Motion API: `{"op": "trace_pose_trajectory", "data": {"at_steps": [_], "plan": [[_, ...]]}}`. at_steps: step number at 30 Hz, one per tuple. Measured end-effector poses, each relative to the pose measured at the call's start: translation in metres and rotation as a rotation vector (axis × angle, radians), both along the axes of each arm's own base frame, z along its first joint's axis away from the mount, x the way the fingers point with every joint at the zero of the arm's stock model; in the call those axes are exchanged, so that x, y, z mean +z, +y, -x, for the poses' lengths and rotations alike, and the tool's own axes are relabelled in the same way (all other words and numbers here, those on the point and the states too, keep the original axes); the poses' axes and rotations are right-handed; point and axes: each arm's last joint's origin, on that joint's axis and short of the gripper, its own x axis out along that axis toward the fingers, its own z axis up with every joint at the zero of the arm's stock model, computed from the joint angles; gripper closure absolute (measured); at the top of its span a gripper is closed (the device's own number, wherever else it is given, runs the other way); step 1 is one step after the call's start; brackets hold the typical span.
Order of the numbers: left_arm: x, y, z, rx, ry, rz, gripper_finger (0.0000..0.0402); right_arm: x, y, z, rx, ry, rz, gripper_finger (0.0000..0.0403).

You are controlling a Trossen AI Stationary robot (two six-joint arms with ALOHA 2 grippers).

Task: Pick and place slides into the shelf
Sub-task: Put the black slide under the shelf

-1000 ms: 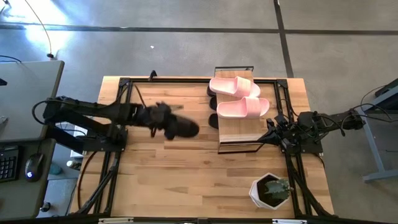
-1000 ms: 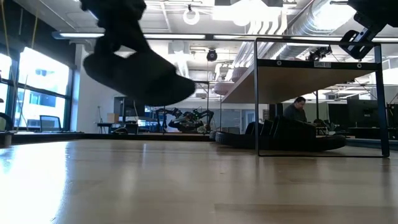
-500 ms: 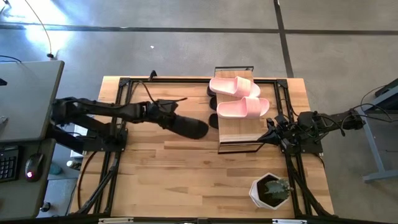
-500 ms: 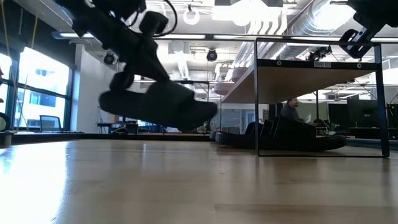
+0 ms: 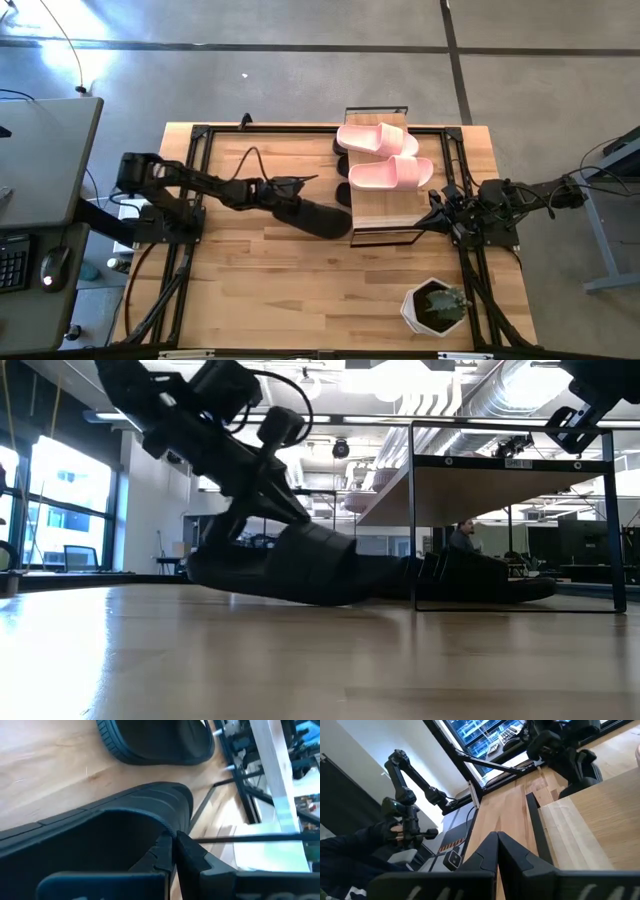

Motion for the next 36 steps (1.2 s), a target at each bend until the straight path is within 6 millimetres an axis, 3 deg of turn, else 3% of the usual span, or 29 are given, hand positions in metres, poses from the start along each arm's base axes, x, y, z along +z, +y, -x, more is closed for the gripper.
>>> {"op": "trace_pose_trajectory", "data": {"at_steps": [17,36], "plan": [[-0.024,-0.003,-0.022,0.010,-0.103,0.032,0.0401,0.000,0.000,0.000,0.000,0.001,0.002,0.0403],[-0.027,0.003,-0.065,-0.028,-0.110,0.008,0.0401,0.000,0.000,0.000,0.000,-0.002,0.002,0.0403]]}}
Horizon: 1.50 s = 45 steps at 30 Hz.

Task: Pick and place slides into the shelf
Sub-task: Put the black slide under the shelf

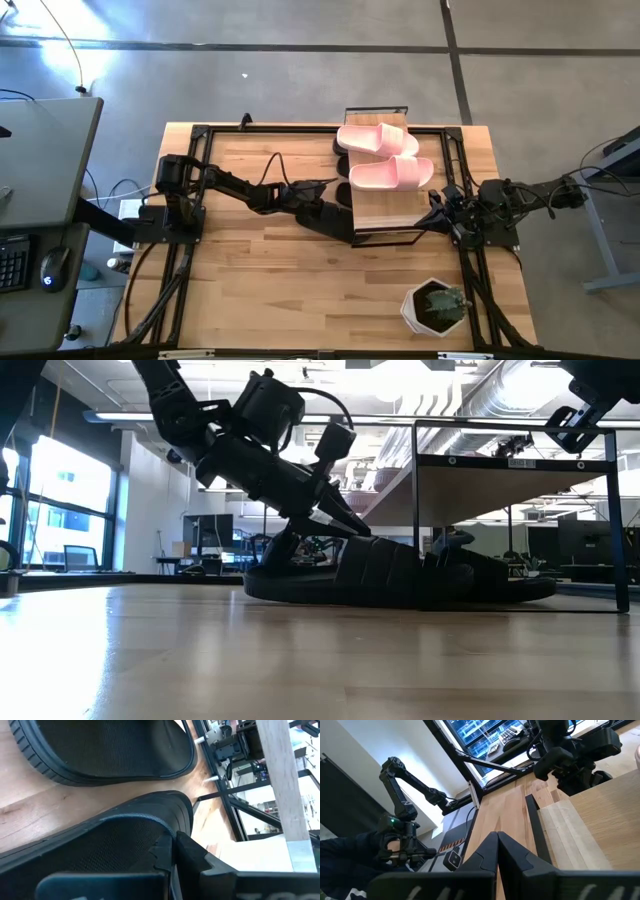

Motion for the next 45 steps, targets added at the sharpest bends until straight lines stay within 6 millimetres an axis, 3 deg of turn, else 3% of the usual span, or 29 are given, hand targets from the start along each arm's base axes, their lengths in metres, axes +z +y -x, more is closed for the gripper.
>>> {"op": "trace_pose_trajectory", "data": {"at_steps": [13,28,45], "plan": [[0.0004,-0.0006,-0.0004,-0.049,0.002,-0.059,0.0352,0.0000,0.0000,0.0000,0.000,0.000,0.000,0.0403],[0.0020,-0.0028,-0.0012,-0.179,-0.021,-0.106,0.0248,-0.0006,0.0000,0.0001,-0.001,0.009,-0.006,0.0403],[-0.0018,-0.0017,0.0009,-0.162,0.033,-0.167,0.0257,-0.0006,0.0000,0.0001,-0.002,0.013,-0.019,0.0403]]}}
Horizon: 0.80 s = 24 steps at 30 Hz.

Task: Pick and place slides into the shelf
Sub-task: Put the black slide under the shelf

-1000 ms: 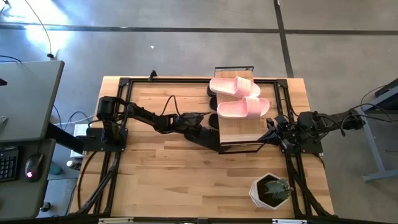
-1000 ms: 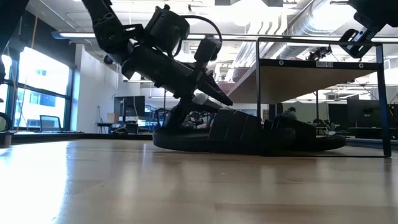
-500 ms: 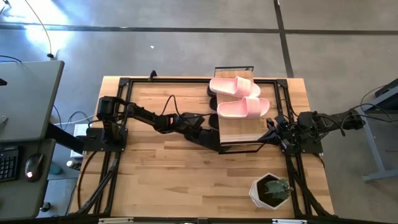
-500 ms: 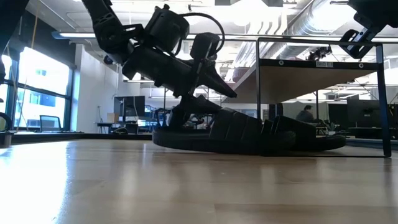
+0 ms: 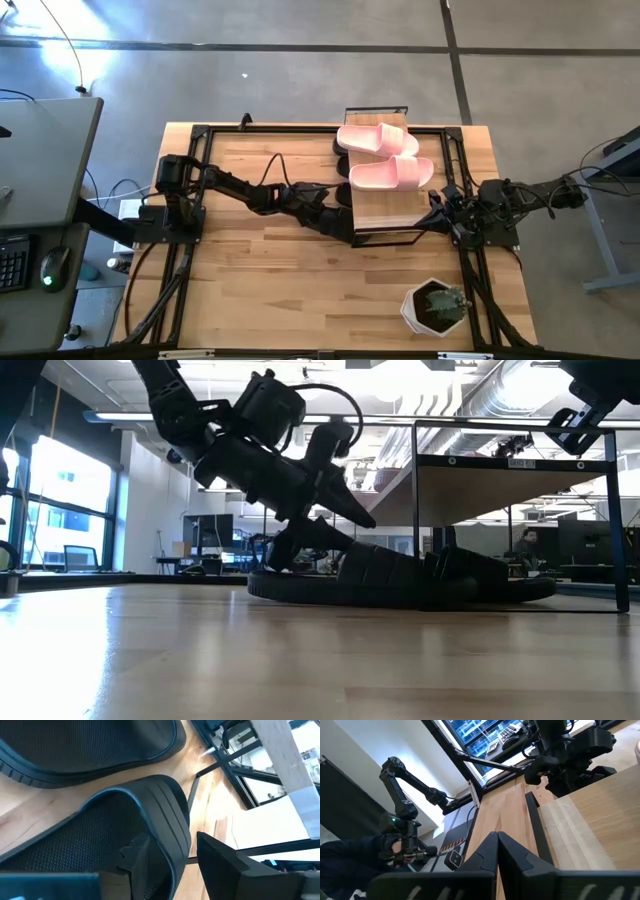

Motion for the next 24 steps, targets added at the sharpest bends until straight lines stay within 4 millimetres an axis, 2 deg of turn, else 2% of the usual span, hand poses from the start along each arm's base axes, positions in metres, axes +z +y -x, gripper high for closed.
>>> {"op": "trace_pose_trajectory", "data": {"at_steps": [8,15,19,24], "plan": [[0.007,0.000,0.005,-0.006,0.045,-0.040,0.0257,0.000,0.000,0.000,-0.002,0.005,-0.015,0.0403],[0.032,-0.001,0.020,-0.019,0.108,-0.140,0.0257,0.000,0.000,0.000,-0.002,0.006,-0.015,0.0403],[0.048,-0.003,0.033,-0.029,0.171,-0.197,0.0258,0.000,0.000,0.000,-0.002,0.007,-0.015,0.0403],[0.060,-0.004,0.062,-0.009,0.386,-0.297,0.0258,-0.001,0.000,0.000,-0.004,0.018,-0.028,0.0403]]}}
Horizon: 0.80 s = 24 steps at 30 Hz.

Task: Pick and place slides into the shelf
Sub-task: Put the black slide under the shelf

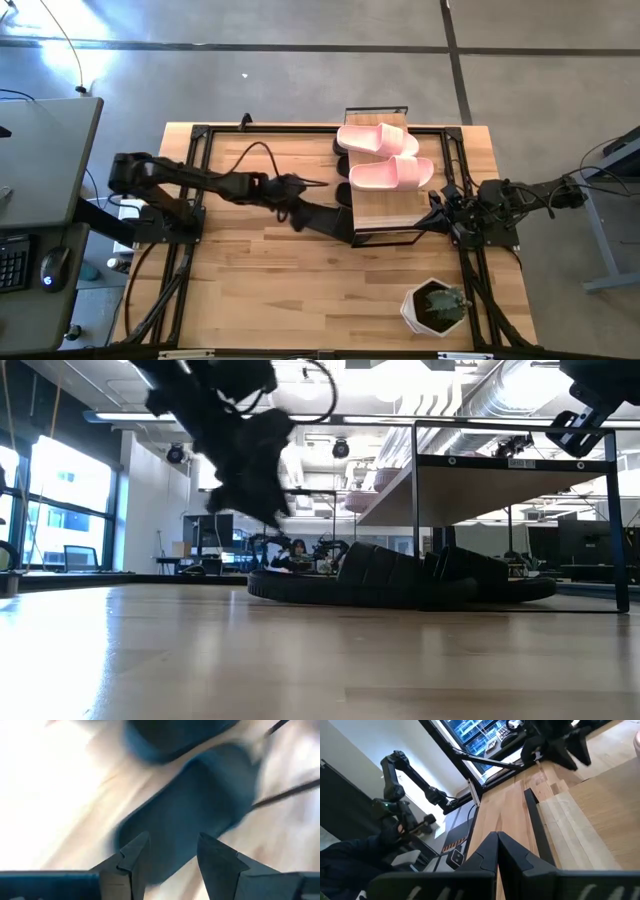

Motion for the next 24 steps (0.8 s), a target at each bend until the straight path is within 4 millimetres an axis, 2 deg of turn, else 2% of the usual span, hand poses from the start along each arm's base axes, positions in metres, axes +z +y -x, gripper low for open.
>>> {"op": "trace_pose_trajectory", "data": {"at_steps": [3,6,11,17,24], "plan": [[0.003,-0.001,0.017,-0.032,0.142,-0.063,0.0257,0.000,0.000,0.000,0.000,0.003,0.001,0.0403],[-0.001,-0.004,0.030,-0.137,0.295,-0.097,0.0257,-0.001,0.000,0.000,-0.001,0.006,0.004,0.0403],[-0.022,-0.005,0.038,-0.267,0.403,-0.106,0.0258,-0.001,-0.001,0.000,-0.015,0.002,0.022,0.0403],[-0.046,0.011,0.035,-0.248,0.391,-0.140,0.0281,-0.001,-0.001,0.000,-0.023,0.006,0.025,0.0403],[-0.055,0.027,0.025,-0.207,0.311,-0.147,0.0334,-0.001,-0.001,0.000,-0.024,0.007,0.022,0.0403]]}}
